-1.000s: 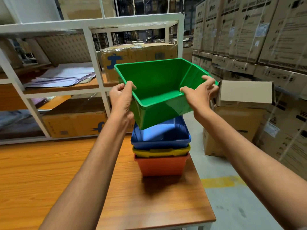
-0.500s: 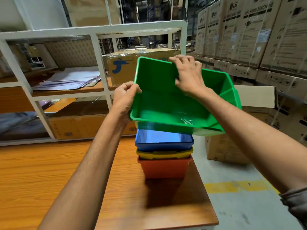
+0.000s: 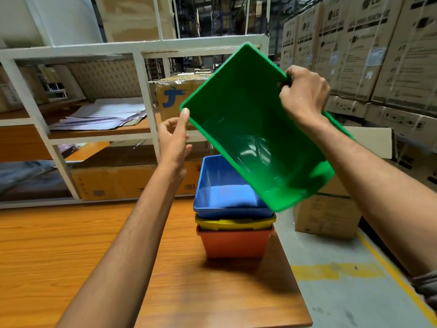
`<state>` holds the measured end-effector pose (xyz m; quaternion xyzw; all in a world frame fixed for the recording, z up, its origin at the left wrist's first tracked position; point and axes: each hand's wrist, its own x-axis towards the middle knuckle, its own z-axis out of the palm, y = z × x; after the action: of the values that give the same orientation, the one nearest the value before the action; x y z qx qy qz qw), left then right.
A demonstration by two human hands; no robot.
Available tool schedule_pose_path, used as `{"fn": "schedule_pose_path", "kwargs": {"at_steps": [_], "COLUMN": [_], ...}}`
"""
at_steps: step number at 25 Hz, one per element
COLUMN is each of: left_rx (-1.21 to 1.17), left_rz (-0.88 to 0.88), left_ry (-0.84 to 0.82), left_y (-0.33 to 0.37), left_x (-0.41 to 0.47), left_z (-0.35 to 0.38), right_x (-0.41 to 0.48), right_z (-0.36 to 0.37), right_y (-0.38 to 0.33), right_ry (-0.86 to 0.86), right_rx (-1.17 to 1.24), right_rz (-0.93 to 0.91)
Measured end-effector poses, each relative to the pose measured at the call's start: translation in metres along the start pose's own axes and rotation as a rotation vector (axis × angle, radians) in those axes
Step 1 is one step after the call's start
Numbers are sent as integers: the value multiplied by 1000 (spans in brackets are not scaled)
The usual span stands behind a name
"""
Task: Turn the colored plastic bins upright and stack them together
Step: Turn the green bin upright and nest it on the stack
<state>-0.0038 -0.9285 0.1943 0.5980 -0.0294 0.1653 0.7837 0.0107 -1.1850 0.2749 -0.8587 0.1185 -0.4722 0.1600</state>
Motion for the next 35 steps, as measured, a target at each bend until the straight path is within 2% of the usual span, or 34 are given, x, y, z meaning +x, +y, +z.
{"fn": "schedule_pose_path", "kwargs": {"at_steps": [3,5,7,9,12,16,19,21,24,29,35], "left_rx": [114,213,219,168,143,158,144,129,160,132,166], "left_rz": [-76,0,45,17,-23,11,-56,-151,-249,-500,-561], "left_ry": [-213,-199,-164,-142,-123,-131,-154,-149,-147,-156,-99], "left_y": [-8,-12,-11,-12,-17,-23,-16,-12,-16,-39,-71], "left_x": [-7,-2,6,15,21,25,32,43,61,60,60], "left_z": [19,22,15,3,-9,-21,-18,-15,-15,-15,-19], "right_x": [-2,-3,-5,-15,-35,-46,-36,-28,-25,-39,-58], "right_z": [-1,8,19,17,17,26,35,42,55,70,96], "right_y": [9,19,31,40,51,62,58,55,54,53,66], "right_ry": [-27,-133,-390,-659,-829,-795,-710,-735,-865,-904,-943], "right_rx": [153,358,697,955,1006,1124,1286,1315,1301,1287,1161], "right_rz": [288,383,339,252,144,162,367,489,659,944,1065]}}
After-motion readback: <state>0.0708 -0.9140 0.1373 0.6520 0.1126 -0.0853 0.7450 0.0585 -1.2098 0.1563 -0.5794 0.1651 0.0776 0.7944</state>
